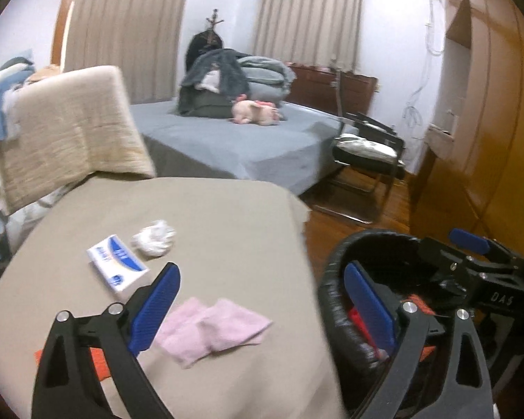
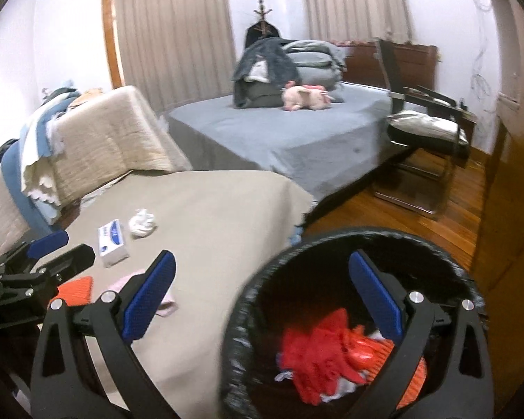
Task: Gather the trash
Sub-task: 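Move both open grippers back to the pink towel and orange foam net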
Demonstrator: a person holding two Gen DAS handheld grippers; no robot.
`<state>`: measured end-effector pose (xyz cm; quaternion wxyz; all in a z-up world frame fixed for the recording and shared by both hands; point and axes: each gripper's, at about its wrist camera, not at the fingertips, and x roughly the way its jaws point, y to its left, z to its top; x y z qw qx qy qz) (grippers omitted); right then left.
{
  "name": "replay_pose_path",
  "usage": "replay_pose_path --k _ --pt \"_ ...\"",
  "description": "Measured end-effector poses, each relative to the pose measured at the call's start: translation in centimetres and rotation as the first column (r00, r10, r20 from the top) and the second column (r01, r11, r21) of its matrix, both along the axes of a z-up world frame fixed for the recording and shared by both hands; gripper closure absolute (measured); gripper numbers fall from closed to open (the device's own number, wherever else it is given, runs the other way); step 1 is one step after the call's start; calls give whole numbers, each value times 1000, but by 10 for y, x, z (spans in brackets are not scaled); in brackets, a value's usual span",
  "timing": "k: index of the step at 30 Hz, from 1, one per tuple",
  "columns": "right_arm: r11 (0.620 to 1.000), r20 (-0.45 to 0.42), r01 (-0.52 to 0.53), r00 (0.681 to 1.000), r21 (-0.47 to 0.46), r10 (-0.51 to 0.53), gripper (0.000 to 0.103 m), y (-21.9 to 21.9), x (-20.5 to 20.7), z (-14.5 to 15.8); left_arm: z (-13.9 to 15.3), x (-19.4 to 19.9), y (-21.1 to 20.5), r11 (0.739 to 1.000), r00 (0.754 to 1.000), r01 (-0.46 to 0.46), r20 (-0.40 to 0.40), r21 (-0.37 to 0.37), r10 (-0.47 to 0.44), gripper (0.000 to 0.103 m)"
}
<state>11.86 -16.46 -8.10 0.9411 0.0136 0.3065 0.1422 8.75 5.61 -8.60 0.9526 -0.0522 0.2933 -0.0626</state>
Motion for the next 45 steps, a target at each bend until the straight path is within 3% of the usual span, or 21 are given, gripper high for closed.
replay_pose_path --k 15,25,34,45 --pt "987 -63 -157 986 18 158 6 105 19 -31 -31 -22 95 981 981 -186 -49 55 189 10" --pt "978 -116 -201 974 -48 195 6 153 27 -73 -68 -28 144 958 949 -279 -131 73 286 10" --pt "967 -175 -236 960 -95 217 6 179 33 -106 -98 -25 165 945 920 -323 -218 49 326 10" --pt "957 -230 -269 943 -109 239 6 194 35 -124 -116 -18 171 942 895 -333 -299 39 329 10"
